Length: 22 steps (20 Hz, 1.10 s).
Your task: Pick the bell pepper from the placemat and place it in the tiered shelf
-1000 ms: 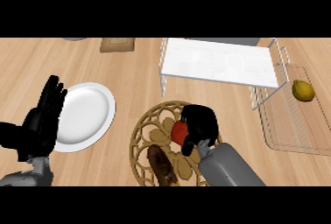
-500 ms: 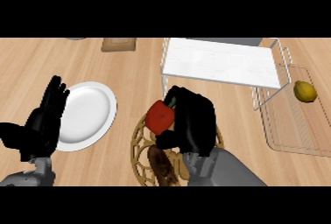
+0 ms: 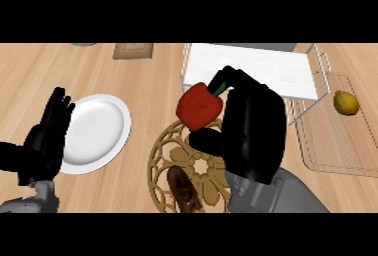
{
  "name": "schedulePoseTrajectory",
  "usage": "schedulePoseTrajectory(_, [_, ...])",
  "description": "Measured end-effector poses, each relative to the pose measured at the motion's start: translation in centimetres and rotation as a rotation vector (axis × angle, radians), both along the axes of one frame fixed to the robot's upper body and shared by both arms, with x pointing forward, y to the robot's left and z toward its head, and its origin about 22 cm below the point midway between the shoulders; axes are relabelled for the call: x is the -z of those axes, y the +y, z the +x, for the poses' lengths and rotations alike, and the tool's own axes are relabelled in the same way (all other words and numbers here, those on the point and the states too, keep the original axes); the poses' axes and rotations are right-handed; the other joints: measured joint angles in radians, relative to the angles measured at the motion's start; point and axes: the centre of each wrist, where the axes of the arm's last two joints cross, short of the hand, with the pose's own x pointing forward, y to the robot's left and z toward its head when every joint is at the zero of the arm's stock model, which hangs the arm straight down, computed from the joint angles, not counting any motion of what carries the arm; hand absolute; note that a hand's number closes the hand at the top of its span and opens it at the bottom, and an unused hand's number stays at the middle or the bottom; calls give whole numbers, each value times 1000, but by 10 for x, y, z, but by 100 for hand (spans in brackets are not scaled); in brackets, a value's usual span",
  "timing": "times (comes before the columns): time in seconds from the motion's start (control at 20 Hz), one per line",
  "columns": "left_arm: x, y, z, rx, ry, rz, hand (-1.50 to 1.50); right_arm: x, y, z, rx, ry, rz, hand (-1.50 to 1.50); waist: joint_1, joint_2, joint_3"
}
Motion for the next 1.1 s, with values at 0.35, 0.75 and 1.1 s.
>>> schedulePoseTrajectory(0.35, [-2, -6, 1, 6, -8, -4, 0, -12, -23, 20, 107, -14, 3, 150, 6, 6, 1])
schedulePoseTrajectory(0.75, [-9, -5, 1, 14, -7, 0, 0, 10, -53, 67, 206, 5, 29, 150, 14, 10, 2])
schedulePoseTrajectory(1.1, [-4, -7, 2, 22, -5, -9, 0, 32, -65, 102, 253, -28, 66, 150, 16, 11, 2])
